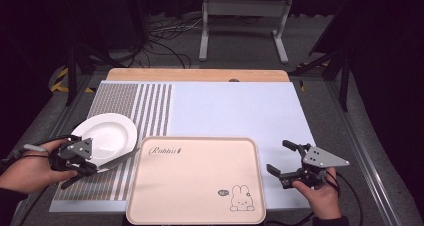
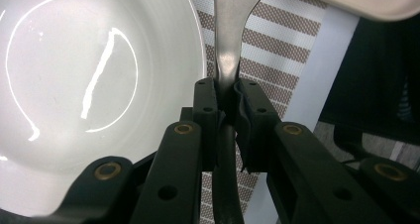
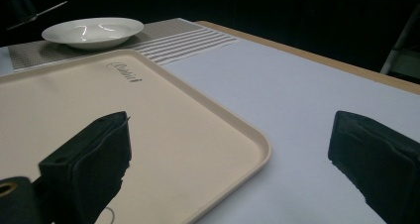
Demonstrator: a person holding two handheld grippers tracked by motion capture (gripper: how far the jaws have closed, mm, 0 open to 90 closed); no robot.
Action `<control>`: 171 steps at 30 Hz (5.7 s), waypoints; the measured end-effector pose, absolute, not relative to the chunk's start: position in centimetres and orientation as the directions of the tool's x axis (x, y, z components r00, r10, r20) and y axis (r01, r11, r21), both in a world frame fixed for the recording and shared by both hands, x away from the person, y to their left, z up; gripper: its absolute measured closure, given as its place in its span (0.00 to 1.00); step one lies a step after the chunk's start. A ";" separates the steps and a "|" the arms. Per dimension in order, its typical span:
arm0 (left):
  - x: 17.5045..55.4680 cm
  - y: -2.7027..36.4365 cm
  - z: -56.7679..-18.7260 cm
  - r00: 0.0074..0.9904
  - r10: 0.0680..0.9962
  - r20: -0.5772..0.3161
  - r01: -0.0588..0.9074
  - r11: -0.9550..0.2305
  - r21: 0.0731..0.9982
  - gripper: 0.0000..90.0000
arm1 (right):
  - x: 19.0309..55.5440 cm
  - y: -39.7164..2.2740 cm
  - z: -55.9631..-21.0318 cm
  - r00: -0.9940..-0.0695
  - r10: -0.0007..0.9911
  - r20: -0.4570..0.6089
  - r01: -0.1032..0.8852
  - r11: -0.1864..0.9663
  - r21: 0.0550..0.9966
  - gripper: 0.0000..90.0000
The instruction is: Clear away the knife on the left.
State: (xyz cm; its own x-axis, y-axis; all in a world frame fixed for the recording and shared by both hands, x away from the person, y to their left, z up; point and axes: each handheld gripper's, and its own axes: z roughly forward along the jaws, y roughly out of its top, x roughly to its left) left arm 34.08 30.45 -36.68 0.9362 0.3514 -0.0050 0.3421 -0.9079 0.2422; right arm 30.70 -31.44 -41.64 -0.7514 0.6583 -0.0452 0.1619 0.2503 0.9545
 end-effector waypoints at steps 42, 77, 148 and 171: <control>33.8 19.7 -37.7 0.834 0.477 -0.277 0.551 -0.755 0.355 0.89 | 30.9 -31.7 -42.0 -0.745 0.667 -0.023 0.194 0.249 0.949 0.04; 34.4 17.0 -42.6 0.754 0.512 -0.411 0.636 -0.726 0.262 0.89 | 30.9 -31.7 -42.0 -0.756 0.655 -0.012 0.194 0.242 0.951 0.04; 33.8 13.0 -43.0 0.972 0.198 -0.123 0.233 -0.848 0.476 1.00 | 30.8 -31.6 -42.1 -0.772 0.635 -0.006 0.198 0.250 0.948 0.04; 34.0 13.7 -43.8 0.969 0.203 -0.141 0.245 -0.873 0.422 1.00 | 30.8 -31.6 -42.1 -0.771 0.637 -0.005 0.199 0.249 0.948 0.04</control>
